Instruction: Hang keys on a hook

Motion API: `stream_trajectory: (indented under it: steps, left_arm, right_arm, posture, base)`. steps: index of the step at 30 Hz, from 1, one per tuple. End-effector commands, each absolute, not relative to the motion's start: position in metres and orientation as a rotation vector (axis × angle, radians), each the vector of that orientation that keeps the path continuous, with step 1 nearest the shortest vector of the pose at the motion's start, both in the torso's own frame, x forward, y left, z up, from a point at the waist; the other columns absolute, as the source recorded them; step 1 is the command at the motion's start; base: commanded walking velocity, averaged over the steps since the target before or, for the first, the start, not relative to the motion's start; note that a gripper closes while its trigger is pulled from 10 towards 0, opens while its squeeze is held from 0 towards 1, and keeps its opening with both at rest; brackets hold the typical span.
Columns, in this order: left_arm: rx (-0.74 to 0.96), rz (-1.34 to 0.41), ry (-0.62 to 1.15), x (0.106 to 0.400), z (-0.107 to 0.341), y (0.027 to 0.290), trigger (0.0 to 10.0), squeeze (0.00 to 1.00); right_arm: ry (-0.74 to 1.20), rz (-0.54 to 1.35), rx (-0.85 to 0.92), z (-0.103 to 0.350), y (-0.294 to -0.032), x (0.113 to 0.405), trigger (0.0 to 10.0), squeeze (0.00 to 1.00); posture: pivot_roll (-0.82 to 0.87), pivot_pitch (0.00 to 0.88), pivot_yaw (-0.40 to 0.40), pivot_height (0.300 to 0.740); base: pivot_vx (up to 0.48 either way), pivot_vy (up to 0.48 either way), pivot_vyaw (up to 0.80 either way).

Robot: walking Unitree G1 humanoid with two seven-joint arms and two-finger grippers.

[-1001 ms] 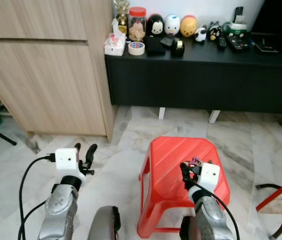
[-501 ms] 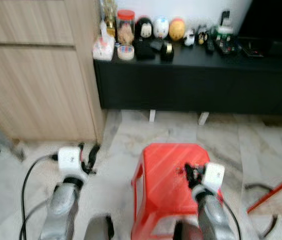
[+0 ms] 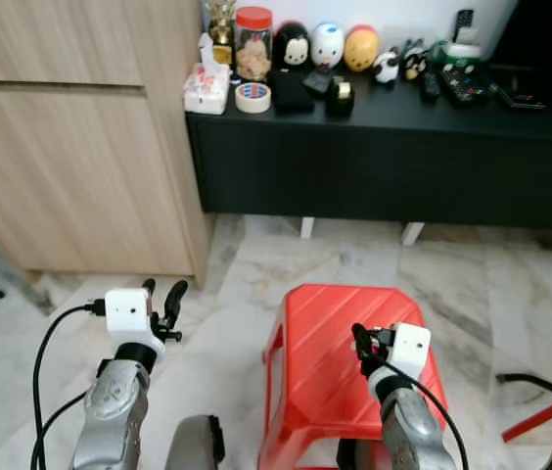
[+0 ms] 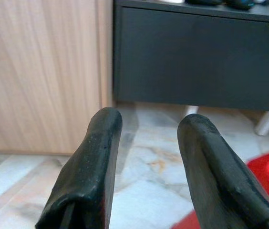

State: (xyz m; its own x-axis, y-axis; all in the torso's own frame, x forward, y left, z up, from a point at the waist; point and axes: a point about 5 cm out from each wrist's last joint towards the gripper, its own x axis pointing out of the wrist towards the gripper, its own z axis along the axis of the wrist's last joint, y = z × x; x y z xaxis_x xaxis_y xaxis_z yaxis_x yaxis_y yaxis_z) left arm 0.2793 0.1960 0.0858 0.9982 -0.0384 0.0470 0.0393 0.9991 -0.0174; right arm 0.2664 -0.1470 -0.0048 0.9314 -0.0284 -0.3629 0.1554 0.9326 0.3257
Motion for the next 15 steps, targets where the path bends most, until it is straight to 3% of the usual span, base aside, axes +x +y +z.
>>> stream_trajectory:
  steps: [1, 4, 5, 6, 10, 14, 15]
  left_arm:
    - [-0.009, -0.049, -0.036, 0.277, 0.083, 0.195, 10.0, 0.0]
    - [-0.008, -0.049, -0.036, 0.277, 0.083, 0.195, 10.0, 0.0]
    - [-0.007, -0.049, -0.036, 0.277, 0.083, 0.195, 10.0, 0.0]
    - [-0.007, -0.049, -0.036, 0.277, 0.084, 0.195, 10.0, 0.0]
    - [-0.005, -0.05, -0.034, 0.277, 0.083, 0.195, 10.0, 0.0]
    - [-0.005, -0.051, -0.034, 0.277, 0.083, 0.195, 10.0, 0.0]
    - [-0.004, -0.051, -0.033, 0.277, 0.083, 0.195, 10.0, 0.0]
  right_arm:
    - [0.404, -0.152, 0.414, -0.013, -0.152, 0.259, 10.0, 0.0]
    - [0.397, -0.186, 0.465, -0.014, -0.156, 0.259, 10.0, 0.0]
    - [0.385, -0.206, 0.498, -0.013, -0.158, 0.26, 10.0, 0.87]
    - [0.355, -0.242, 0.55, -0.011, -0.161, 0.26, 10.0, 1.0]
    - [0.306, -0.317, 0.657, -0.009, -0.169, 0.26, 10.0, 1.0]
    - [0.338, -0.333, 0.641, -0.014, -0.172, 0.258, 10.0, 1.0]
    - [0.352, -0.329, 0.638, -0.016, -0.172, 0.258, 10.0, 0.67]
  posture:
    - [0.11, 0.071, -0.061, 0.587]
    - [0.11, 0.072, -0.06, 0.587]
    - [0.11, 0.073, -0.059, 0.587]
    - [0.11, 0.073, -0.058, 0.587]
    - [0.11, 0.074, -0.056, 0.587]
    - [0.11, 0.074, -0.055, 0.587]
    - [0.11, 0.074, -0.055, 0.587]
  base:
    - [0.0, 0.0, 0.0]
    - [0.0, 0.0, 0.0]
    - [0.0, 0.0, 0.0]
    - [0.0, 0.0, 0.0]
    - [0.0, 0.0, 0.0]
    - [0.0, 0.0, 0.0]
    - [0.0, 0.0, 0.0]
